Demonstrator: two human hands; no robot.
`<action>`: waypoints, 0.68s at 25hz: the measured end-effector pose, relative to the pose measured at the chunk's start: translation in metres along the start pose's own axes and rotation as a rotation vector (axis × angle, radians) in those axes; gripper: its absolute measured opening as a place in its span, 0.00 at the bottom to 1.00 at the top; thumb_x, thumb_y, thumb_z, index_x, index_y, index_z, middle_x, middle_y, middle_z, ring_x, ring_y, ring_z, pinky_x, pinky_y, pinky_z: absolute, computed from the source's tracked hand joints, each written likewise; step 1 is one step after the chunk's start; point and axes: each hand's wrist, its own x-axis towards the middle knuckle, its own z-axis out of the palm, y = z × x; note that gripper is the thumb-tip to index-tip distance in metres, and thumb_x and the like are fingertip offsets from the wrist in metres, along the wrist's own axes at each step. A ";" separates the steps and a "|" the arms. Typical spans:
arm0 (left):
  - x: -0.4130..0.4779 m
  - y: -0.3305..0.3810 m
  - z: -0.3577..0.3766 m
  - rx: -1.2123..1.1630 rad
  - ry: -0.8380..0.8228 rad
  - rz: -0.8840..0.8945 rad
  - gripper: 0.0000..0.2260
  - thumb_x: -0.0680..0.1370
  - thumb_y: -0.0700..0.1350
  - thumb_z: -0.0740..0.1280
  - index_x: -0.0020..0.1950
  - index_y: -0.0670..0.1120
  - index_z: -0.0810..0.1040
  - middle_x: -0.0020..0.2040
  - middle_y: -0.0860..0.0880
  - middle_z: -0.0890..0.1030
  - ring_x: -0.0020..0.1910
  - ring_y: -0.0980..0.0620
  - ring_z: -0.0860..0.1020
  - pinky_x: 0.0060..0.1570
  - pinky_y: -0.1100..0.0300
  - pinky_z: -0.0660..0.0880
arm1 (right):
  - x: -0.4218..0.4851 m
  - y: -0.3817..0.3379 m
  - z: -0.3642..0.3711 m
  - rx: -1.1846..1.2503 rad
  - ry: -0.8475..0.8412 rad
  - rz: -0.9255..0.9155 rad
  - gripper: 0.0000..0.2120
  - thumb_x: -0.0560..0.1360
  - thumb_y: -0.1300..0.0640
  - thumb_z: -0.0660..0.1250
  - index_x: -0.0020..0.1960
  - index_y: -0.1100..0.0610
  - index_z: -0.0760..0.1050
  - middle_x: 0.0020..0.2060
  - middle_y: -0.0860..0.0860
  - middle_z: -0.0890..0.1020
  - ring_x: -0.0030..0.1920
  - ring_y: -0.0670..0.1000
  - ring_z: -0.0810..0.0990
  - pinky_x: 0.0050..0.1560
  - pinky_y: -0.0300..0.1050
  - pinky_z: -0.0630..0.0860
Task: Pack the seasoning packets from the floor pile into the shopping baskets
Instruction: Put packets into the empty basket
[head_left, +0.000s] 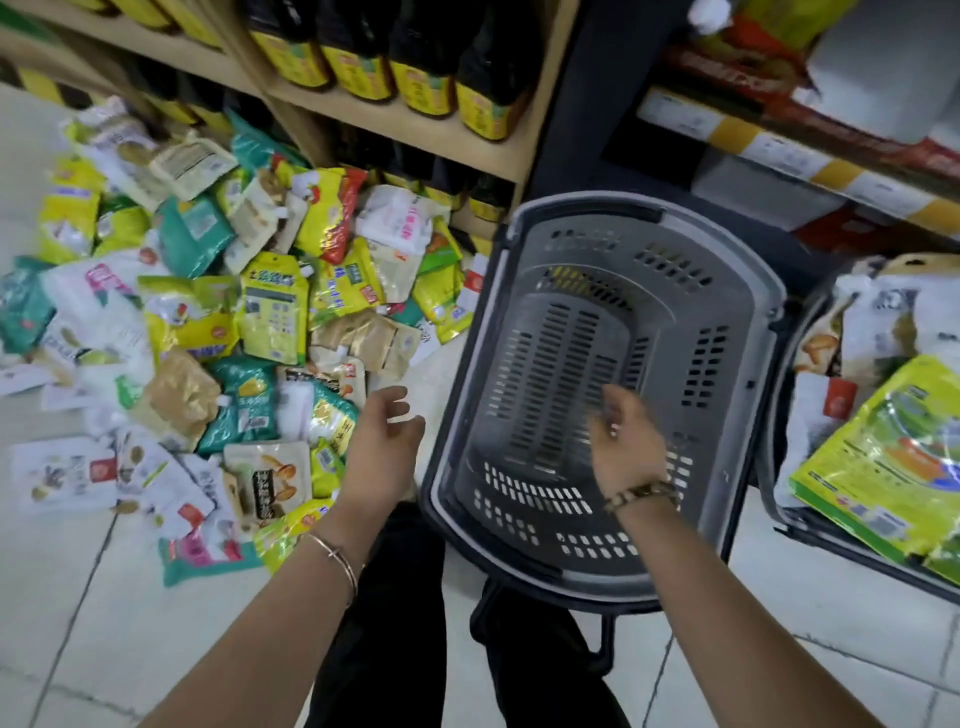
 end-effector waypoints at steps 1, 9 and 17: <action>-0.004 -0.004 -0.011 -0.035 0.013 -0.020 0.13 0.78 0.38 0.64 0.62 0.46 0.71 0.55 0.47 0.75 0.48 0.49 0.75 0.47 0.59 0.68 | -0.004 -0.017 0.010 -0.010 -0.044 -0.034 0.17 0.77 0.57 0.61 0.66 0.52 0.68 0.61 0.54 0.76 0.53 0.55 0.78 0.51 0.45 0.74; 0.017 -0.053 -0.102 -0.186 0.052 -0.114 0.12 0.78 0.37 0.64 0.59 0.47 0.72 0.53 0.49 0.75 0.42 0.58 0.75 0.33 0.71 0.71 | -0.037 -0.129 0.113 -0.050 -0.309 -0.229 0.13 0.76 0.61 0.62 0.60 0.57 0.74 0.57 0.53 0.78 0.57 0.52 0.77 0.58 0.44 0.71; 0.083 -0.150 -0.170 -0.020 0.019 -0.261 0.15 0.77 0.42 0.66 0.63 0.46 0.71 0.57 0.48 0.75 0.45 0.55 0.77 0.40 0.66 0.72 | -0.029 -0.160 0.217 -0.217 -0.472 -0.075 0.14 0.77 0.58 0.62 0.61 0.57 0.72 0.58 0.54 0.78 0.57 0.54 0.76 0.59 0.48 0.72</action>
